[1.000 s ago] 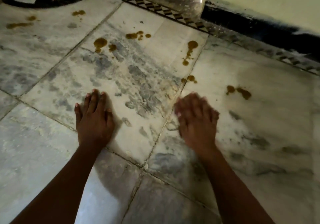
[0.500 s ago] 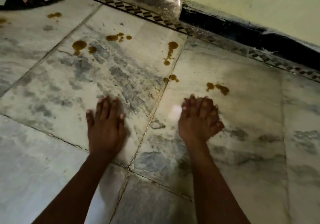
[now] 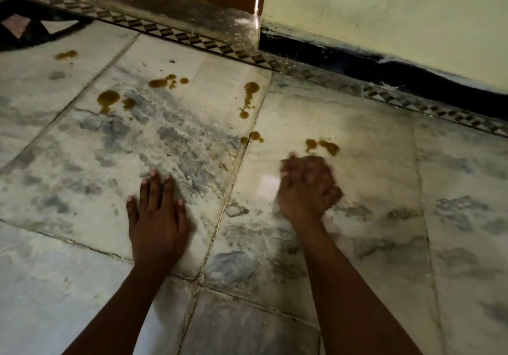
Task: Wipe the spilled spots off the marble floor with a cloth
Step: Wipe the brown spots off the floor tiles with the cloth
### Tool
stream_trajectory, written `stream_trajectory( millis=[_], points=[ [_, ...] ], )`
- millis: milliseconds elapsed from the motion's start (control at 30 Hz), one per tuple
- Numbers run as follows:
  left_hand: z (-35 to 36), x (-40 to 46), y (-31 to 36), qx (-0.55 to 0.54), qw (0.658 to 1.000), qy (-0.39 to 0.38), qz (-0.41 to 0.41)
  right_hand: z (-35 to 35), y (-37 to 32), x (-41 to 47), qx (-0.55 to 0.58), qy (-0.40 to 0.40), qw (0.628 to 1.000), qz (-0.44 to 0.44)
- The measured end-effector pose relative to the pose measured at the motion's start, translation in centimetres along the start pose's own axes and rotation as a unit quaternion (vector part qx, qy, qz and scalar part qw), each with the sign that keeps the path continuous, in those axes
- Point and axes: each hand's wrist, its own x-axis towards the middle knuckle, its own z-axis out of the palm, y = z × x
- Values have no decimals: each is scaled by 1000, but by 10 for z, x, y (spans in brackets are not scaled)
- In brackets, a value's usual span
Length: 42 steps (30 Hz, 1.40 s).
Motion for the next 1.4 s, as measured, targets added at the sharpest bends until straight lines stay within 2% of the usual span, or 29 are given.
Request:
stream_trajectory(
  millis=[33,100,133,167,200,267,333,400,433,500,567,600,667,733,833,900,1000,1067,1100,1167,1233,1267,1333,1400],
  points=[
    [0,0,0,0,1000,2,0,4,-4,-9,-22,-2,995,-93],
    [-2,0,1,-3,1000,4,-1,11,10,-38,-58,12,963,-263],
    [-3,0,1,-3,1000,3,-1,11,26,-53,-66,22,949,-309],
    [-4,0,2,-4,1000,4,-2,6,43,-62,-66,23,948,-311],
    [-4,0,2,-4,1000,6,-3,2,60,-61,-64,25,959,-276],
    [-4,-1,3,-5,1000,6,-2,-8,78,-37,-62,49,986,-145],
    [-2,-1,3,0,1000,12,-1,-15,65,0,-35,55,998,-8],
    [-1,0,2,0,1000,14,2,-17,37,27,-16,24,999,35],
    [-1,-1,0,-1,1000,15,4,-13,27,30,-22,4,1000,7],
    [-3,-1,2,-4,1000,20,3,-7,24,17,-53,-1,990,-128],
    [-6,-1,3,-6,1000,19,0,-3,45,-17,-86,18,963,-254],
    [-5,-2,3,-5,1000,20,1,-4,62,-30,-87,17,956,-281],
    [-4,-2,4,-1,1000,21,2,-15,92,-26,-77,18,971,-224],
    [-3,-1,4,2,1000,20,-1,-30,103,8,-71,37,993,-84],
    [2,1,4,28,999,20,3,-49,65,79,6,-15,997,76],
    [3,1,3,34,999,17,3,-49,24,102,23,-59,996,58],
    [-2,2,5,33,999,15,-3,-26,-7,78,-40,-101,983,-150],
    [-4,1,6,31,999,16,-11,-9,11,34,-69,-41,961,-265],
    [-3,0,7,33,999,16,-10,-6,28,19,-70,3,960,-271],
    [-2,0,8,33,999,14,-11,-10,48,20,-72,53,983,-162],
    [0,2,5,36,999,17,-9,-20,37,45,-35,29,999,8],
    [1,2,4,38,999,18,-9,-26,19,60,-6,1,998,59],
    [1,1,4,39,999,18,-11,-30,-24,84,14,-41,998,36],
    [1,2,4,40,999,21,-10,-24,-58,92,-9,-75,994,-76]
  ],
)
